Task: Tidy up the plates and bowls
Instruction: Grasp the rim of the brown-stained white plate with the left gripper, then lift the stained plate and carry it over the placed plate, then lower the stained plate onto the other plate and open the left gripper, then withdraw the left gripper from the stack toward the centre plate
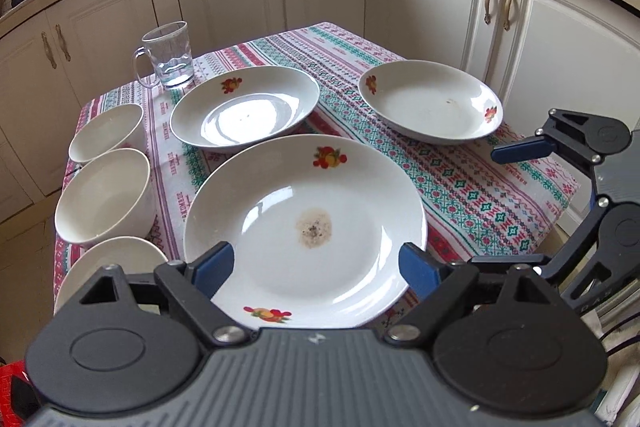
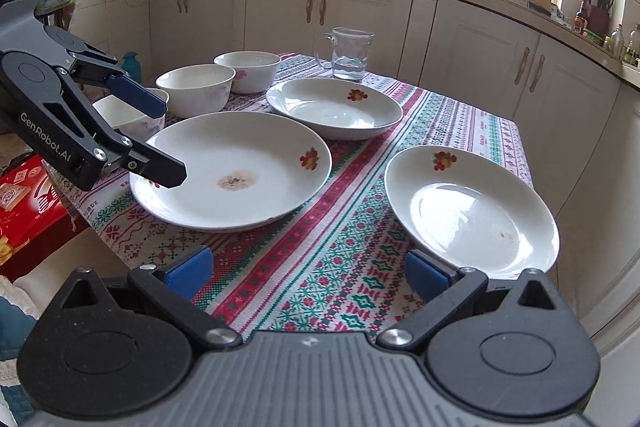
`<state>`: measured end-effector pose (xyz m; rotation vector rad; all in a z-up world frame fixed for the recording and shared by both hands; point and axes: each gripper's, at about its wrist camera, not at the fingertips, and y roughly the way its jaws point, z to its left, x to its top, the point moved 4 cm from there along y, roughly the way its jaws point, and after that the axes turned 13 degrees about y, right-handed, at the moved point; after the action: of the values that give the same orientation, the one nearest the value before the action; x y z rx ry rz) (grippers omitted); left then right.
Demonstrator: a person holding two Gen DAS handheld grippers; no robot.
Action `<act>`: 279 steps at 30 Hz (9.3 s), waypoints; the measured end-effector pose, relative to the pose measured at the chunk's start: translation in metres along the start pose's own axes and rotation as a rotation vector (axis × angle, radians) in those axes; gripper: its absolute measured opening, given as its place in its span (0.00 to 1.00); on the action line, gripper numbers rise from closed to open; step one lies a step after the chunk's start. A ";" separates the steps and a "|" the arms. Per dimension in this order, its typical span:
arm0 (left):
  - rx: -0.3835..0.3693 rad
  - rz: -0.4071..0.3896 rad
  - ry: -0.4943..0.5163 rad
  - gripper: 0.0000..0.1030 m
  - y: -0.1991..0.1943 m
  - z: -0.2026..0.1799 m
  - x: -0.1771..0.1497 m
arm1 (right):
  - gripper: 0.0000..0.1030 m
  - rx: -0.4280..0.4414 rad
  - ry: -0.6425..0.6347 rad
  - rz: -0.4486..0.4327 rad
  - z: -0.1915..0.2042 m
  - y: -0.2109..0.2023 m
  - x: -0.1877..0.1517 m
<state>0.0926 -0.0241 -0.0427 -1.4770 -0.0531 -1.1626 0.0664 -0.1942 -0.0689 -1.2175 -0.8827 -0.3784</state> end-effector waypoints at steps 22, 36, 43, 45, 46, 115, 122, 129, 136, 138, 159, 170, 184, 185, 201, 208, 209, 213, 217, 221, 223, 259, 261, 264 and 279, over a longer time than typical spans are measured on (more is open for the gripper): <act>-0.014 0.039 0.103 0.87 0.018 0.036 0.006 | 1.00 0.113 -0.046 0.095 0.028 0.048 -0.004; -0.037 0.123 0.095 0.84 0.055 0.063 0.024 | 1.00 0.197 -0.061 0.072 0.025 0.059 -0.004; -0.084 0.190 0.090 0.78 0.076 0.071 0.028 | 1.00 0.212 -0.068 0.047 0.025 0.063 -0.003; -0.096 0.209 0.086 0.78 0.081 0.073 0.029 | 1.00 0.216 -0.069 0.043 0.025 0.064 -0.003; -0.103 0.216 0.084 0.78 0.084 0.074 0.029 | 1.00 0.219 -0.071 0.040 0.026 0.065 -0.003; -0.265 0.292 0.142 0.67 0.096 0.045 0.094 | 1.00 0.203 -0.059 0.012 0.000 0.029 0.022; -0.282 0.275 0.184 0.67 0.108 0.027 0.119 | 1.00 0.166 -0.036 -0.003 -0.024 0.018 0.024; -0.306 0.257 0.228 0.67 0.123 0.010 0.145 | 1.00 0.122 -0.002 -0.013 -0.048 0.011 0.023; -0.337 0.233 0.252 0.67 0.140 -0.005 0.168 | 1.00 0.078 0.046 -0.029 -0.074 0.005 0.022; -0.344 0.231 0.261 0.67 0.145 -0.009 0.172 | 1.00 0.067 0.055 -0.030 -0.081 0.004 0.021; -0.397 0.221 0.338 0.69 0.187 -0.043 0.201 | 1.00 -0.020 0.157 -0.011 -0.119 0.006 0.015; -0.419 0.221 0.342 0.69 0.202 -0.047 0.205 | 1.00 -0.055 0.186 0.025 -0.124 0.008 0.019; -0.443 0.215 0.355 0.68 0.210 -0.051 0.205 | 1.00 -0.087 0.231 0.058 -0.129 0.008 0.019; -0.444 0.214 0.355 0.68 0.211 -0.051 0.205 | 1.00 -0.088 0.231 0.059 -0.128 0.008 0.019; -0.454 0.196 0.361 0.76 0.211 -0.052 0.208 | 1.00 -0.114 0.235 0.068 -0.127 0.007 0.023; -0.456 0.185 0.358 0.76 0.210 -0.050 0.210 | 1.00 -0.121 0.235 0.076 -0.127 0.009 0.024; -0.456 0.184 0.358 0.76 0.210 -0.050 0.209 | 1.00 -0.121 0.235 0.078 -0.127 0.009 0.024; -0.458 0.178 0.352 0.76 0.210 -0.049 0.210 | 1.00 -0.130 0.240 0.091 -0.127 0.010 0.025; -0.450 0.169 0.358 0.77 0.209 -0.050 0.210 | 1.00 -0.155 0.231 0.118 -0.125 0.015 0.027; -0.452 0.162 0.358 0.77 0.207 -0.049 0.210 | 1.00 -0.170 0.234 0.135 -0.125 0.018 0.028; -0.450 0.160 0.355 0.77 0.207 -0.049 0.210 | 1.00 -0.170 0.236 0.135 -0.125 0.018 0.027; 0.102 -0.062 0.030 0.86 0.071 0.003 0.098 | 1.00 -0.141 0.195 -0.045 -0.064 -0.028 0.044; 0.162 -0.048 -0.017 0.86 0.071 0.002 0.084 | 1.00 -0.126 0.189 -0.053 -0.058 -0.029 0.044; 0.238 -0.025 -0.059 0.86 0.075 -0.001 0.067 | 1.00 -0.107 0.170 -0.057 -0.053 -0.029 0.045; 0.290 0.025 -0.245 1.00 0.131 0.013 0.043 | 1.00 -0.077 0.069 0.020 -0.066 -0.006 0.073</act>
<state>0.2028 -0.0777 -0.1072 -1.3479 -0.3558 -0.9056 0.1331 -0.2433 -0.0148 -1.2753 -0.8026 -0.4389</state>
